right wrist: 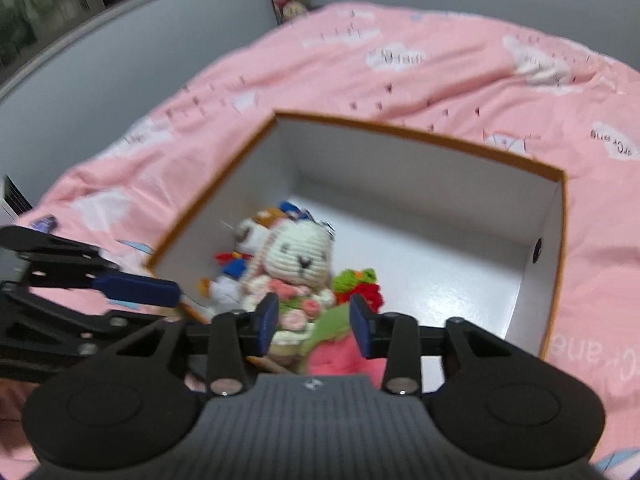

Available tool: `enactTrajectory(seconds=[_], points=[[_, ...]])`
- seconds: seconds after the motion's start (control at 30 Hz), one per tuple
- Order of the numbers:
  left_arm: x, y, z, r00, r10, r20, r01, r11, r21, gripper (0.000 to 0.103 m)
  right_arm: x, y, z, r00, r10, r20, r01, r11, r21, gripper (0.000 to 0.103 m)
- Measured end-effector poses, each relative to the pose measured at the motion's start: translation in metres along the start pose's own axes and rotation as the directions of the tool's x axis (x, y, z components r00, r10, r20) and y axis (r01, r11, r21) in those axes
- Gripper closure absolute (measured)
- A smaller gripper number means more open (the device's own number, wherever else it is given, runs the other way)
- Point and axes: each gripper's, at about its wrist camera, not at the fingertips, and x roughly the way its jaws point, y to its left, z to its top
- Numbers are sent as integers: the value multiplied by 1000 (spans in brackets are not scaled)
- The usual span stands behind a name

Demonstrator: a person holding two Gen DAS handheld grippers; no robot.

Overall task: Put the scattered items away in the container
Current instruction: 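Withdraw both tools from the box toward the remaining items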

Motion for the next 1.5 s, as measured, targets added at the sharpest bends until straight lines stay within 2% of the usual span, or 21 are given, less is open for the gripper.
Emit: enactTrajectory(seconds=[0.17, 0.4, 0.57, 0.7, 0.77, 0.97, 1.03, 1.1, 1.33, 1.5], points=[[-20, -8, -14, 999, -17, 31, 17, 1000, 14, 60, -36, 12, -25, 995, 27, 93, -31, 999, 44, 58], [-36, -8, -33, 1000, -19, 24, 19, 1000, 9, 60, -63, 27, -69, 993, -14, 117, 4, 996, 88, 59], [-40, -9, -48, 999, -37, 3, 37, 999, 28, 60, -78, 32, -92, 995, -44, 88, 34, 993, 110, 59], [-42, -13, -60, 999, -49, -24, 50, 997, 54, 59, -92, 28, -110, 993, -101, 56, 92, 985, 147, 57], [-43, -15, -66, 997, -66, -40, 69, 995, 69, 58, -98, 25, -118, 991, -124, 41, 116, 979, 169, 53], [-46, -33, -79, 987, -130, -96, 144, 977, 155, 52, -114, 19, -137, 984, -176, 15, 168, 959, 228, 51], [-44, -39, -83, 983, -136, -122, 157, 970, 184, 48, -121, 17, -140, 981, -192, 18, 182, 953, 244, 43], [-40, -43, -86, 982, -128, -141, 154, 968, 196, 47, -127, 14, -143, 976, -214, 26, 200, 944, 263, 40], [-29, -46, -95, 973, -124, -196, 163, 967, 195, 46, -135, 3, -157, 972, -234, -25, 228, 911, 344, 39], [-26, -44, -96, 970, -126, -207, 164, 971, 176, 45, -138, -3, -165, 957, -283, -62, 284, 877, 388, 37]])
